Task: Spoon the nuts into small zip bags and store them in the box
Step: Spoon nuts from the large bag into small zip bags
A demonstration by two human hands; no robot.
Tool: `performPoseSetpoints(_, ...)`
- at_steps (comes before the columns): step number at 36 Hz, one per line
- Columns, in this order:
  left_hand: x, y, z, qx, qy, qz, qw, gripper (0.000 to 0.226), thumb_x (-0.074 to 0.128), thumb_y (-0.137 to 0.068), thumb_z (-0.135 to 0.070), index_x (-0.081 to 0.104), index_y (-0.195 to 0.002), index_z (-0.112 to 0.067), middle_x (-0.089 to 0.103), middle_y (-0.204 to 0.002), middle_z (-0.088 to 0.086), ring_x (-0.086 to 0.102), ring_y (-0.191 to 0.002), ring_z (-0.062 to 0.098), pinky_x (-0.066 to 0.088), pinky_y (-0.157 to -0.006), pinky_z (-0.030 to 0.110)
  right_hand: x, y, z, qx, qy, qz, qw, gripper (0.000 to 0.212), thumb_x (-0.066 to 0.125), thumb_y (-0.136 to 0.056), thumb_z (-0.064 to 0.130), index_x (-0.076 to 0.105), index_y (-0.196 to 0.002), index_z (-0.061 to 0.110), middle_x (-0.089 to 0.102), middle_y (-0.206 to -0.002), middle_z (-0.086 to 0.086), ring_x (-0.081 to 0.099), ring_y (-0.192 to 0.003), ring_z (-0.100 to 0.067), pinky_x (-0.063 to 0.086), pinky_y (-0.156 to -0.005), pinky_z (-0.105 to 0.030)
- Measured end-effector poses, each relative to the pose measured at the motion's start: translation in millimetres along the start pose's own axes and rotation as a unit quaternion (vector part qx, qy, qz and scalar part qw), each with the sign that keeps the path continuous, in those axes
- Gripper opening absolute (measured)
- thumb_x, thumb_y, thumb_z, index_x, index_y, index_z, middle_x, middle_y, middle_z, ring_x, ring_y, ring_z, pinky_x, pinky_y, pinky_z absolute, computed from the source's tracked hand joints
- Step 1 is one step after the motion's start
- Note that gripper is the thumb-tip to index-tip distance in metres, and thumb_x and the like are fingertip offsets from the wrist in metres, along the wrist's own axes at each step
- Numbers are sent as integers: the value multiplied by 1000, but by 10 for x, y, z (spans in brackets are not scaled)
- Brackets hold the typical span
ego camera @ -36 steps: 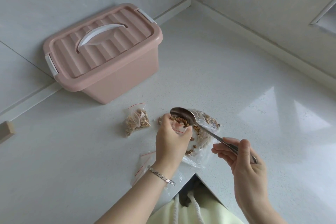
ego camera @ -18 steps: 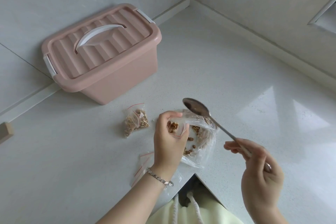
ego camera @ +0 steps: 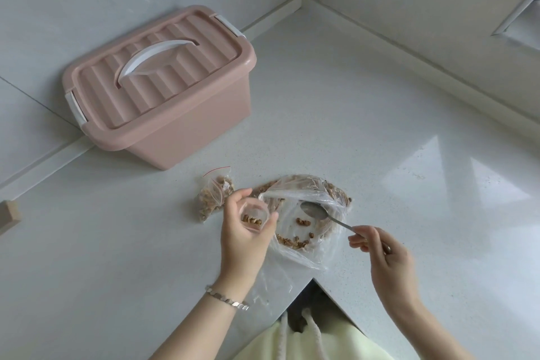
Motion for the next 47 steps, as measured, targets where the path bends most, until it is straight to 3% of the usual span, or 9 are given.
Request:
performPoseSetpoints(5, -164, 52, 182, -37, 0, -15, 999, 52, 74, -73, -5, 44, -102, -36, 63, -82, -10, 59, -97, 12, 40, -90, 12, 83, -84, -176, -7, 72, 32, 997, 22, 46, -92, 27, 62, -82, 38, 69, -74, 14, 63, -79, 2, 49, -70, -14)
performPoseSetpoints(9, -232, 86, 203, -47, 12, -15, 999, 51, 73, -74, -3, 45, -101, -36, 62, -80, -10, 58, -74, 4, 49, -63, 22, 131, -97, -249, 11, 60, 67, 996, 25, 48, -93, 19, 66, -79, 31, 70, -76, 15, 65, -70, -3, 50, -67, -13)
performPoseSetpoints(13, -246, 93, 185, -45, 13, -18, 999, 52, 72, -74, -1, 46, -101, -36, 61, -83, -3, 56, -77, -3, 44, -68, 7, 162, -41, -316, 51, 22, 96, 994, 30, 46, -94, 15, 69, -76, 22, 71, -69, 0, 66, -66, -10, 52, -65, -20)
performPoseSetpoints(17, -215, 96, 181, -58, 18, -13, 998, 49, 72, -75, -2, 48, -100, -36, 61, -82, -6, 57, -73, 1, 48, -63, 19, 204, 36, -472, 124, -34, 78, 989, 31, 42, -95, 20, 69, -81, 14, 72, -70, -5, 68, -69, -16, 54, -65, -21)
performPoseSetpoints(20, -184, 96, 123, -49, 22, -11, 998, 51, 71, -75, 3, 47, -100, -34, 61, -82, -3, 57, -74, -5, 42, -65, 4, 311, 122, -547, 157, -56, 79, 983, 32, 40, -96, 21, 68, -85, 10, 72, -72, -8, 68, -71, -19, 54, -65, -21)
performPoseSetpoints(25, -179, 96, 94, -48, 18, -14, 999, 49, 72, -75, 0, 47, -101, -35, 61, -84, -4, 58, -88, 6, 40, -71, 2, 527, 281, -599, 196, -84, 99, 972, 33, 39, -97, 21, 67, -90, 4, 72, -74, -10, 69, -69, -19, 53, -63, -20)
performPoseSetpoints(33, -207, 80, 69, -46, 16, -13, 999, 49, 72, -75, -2, 47, -103, -34, 61, -84, -7, 56, -80, -6, 41, -73, 2, 557, 372, -728, 366, -230, 87, 898, 38, 37, -99, 31, 62, -96, 2, 70, -74, -15, 67, -68, -23, 51, -66, -28)
performPoseSetpoints(41, -116, 86, 76, -48, -13, 14, 999, 48, 73, -75, -7, 47, -101, -38, 61, -84, -10, 57, -90, 2, 40, -75, 3, 259, 123, -475, 300, -214, 61, 928, 39, 36, -98, 32, 63, -93, 4, 71, -69, -11, 69, -62, -17, 48, -66, -29)
performPoseSetpoints(47, 3, 68, 35, -49, -50, 39, 997, 49, 73, -76, -10, 44, -103, -38, 59, -84, -9, 54, -79, -3, 43, -68, 6, 20, -58, -73, 216, -199, 41, 955, 41, 36, -98, 32, 64, -88, 4, 70, -65, -12, 67, -59, -18, 48, -64, -29)
Point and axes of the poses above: each hand's wrist, its own y-axis away from the middle knuckle, its own x-axis out of the palm, z = x × y, the point moved 8 cm from there along -y, towards the middle knuckle
